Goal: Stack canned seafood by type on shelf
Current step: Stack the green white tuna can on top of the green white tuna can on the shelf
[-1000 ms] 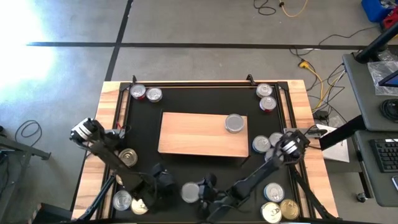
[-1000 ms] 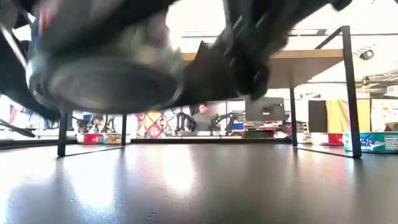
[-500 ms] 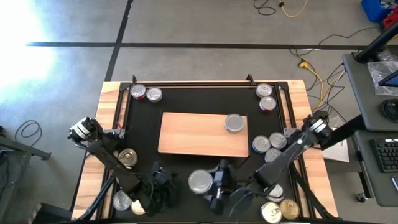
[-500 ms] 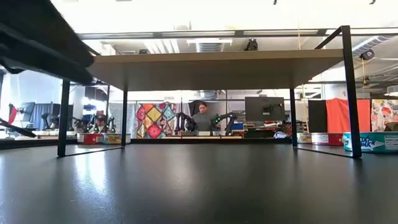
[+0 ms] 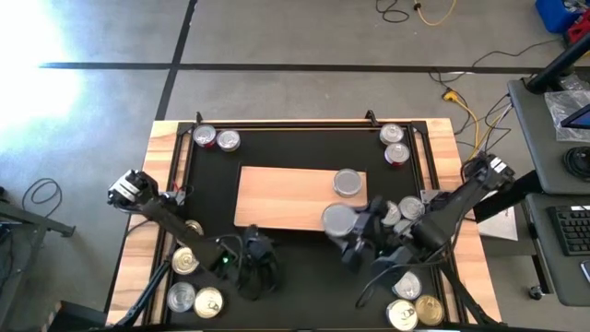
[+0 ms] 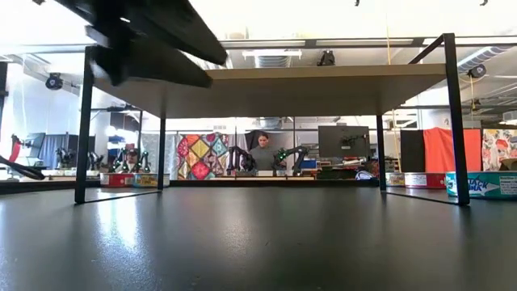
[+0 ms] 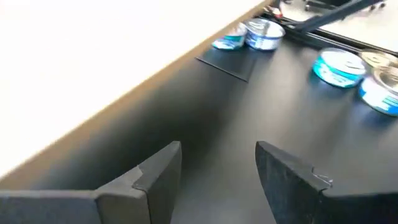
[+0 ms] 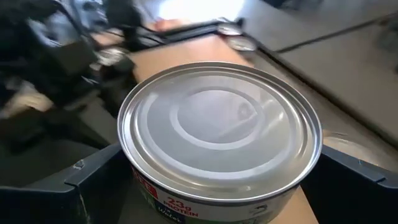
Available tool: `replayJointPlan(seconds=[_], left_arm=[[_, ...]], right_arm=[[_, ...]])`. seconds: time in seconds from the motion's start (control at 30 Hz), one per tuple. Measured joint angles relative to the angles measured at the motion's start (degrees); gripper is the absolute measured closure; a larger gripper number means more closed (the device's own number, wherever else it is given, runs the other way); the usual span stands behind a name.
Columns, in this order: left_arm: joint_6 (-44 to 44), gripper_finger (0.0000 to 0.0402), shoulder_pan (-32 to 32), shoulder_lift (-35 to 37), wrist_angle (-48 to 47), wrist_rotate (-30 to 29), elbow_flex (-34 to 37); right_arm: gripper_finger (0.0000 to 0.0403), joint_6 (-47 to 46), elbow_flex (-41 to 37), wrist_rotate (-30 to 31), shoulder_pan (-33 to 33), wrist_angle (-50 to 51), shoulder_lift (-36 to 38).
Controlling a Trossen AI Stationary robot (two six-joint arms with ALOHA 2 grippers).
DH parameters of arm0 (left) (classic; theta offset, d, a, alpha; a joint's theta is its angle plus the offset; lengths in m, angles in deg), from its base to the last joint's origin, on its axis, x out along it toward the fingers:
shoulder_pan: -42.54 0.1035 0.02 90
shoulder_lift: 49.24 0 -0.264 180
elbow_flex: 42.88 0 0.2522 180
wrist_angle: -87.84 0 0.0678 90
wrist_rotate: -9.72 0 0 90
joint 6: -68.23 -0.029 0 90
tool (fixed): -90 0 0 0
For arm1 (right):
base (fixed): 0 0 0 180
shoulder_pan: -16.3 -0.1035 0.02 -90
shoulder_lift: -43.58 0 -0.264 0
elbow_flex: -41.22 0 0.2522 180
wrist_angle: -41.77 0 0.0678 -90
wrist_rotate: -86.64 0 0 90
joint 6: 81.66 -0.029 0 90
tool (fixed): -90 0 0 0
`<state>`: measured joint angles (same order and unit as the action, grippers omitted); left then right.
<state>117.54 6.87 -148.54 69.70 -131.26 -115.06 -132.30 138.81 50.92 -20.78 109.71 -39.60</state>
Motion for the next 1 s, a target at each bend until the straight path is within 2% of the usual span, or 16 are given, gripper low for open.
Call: replayJointPlan(seconds=[0.17,0.27,0.4,0.53,0.77,0.87,1.0], left_arm=[[-5.34,0.021,2.95,0.06,3.39,8.54,-1.09],[-5.23,0.021,2.94,0.09,3.4,8.1,-2.22],[-3.9,0.021,3.18,0.12,3.3,7.51,-4.09],[-3.08,0.021,3.59,0.13,-1.8,7.48,-6.41],[1.03,0.021,3.46,0.13,-25.92,7.57,-17.08],[1.41,0.021,3.47,0.2,-30.77,6.03,-20.52],[2.75,0.021,3.88,0.2,-31.67,1.45,-22.87]], right_arm=[[0.0023,-5.55,-0.79,1.06,0.63,14.93,2.82],[0.0023,-5.88,-2.7,1.31,2.35,20.01,4.67],[0.0023,-2.21,-8.64,0.44,5.41,18.75,7.79],[0.0023,2.34,-15.84,-1.83,8.17,12.22,12.66],[0.0023,11.94,-26.11,-4.81,11.45,-3.84,22.65],[0.0023,17.69,-30.75,-7.51,13.86,-12.89,26.57],[0.0023,27.32,-35.82,-11.08,17.22,-24.61,29.53]])
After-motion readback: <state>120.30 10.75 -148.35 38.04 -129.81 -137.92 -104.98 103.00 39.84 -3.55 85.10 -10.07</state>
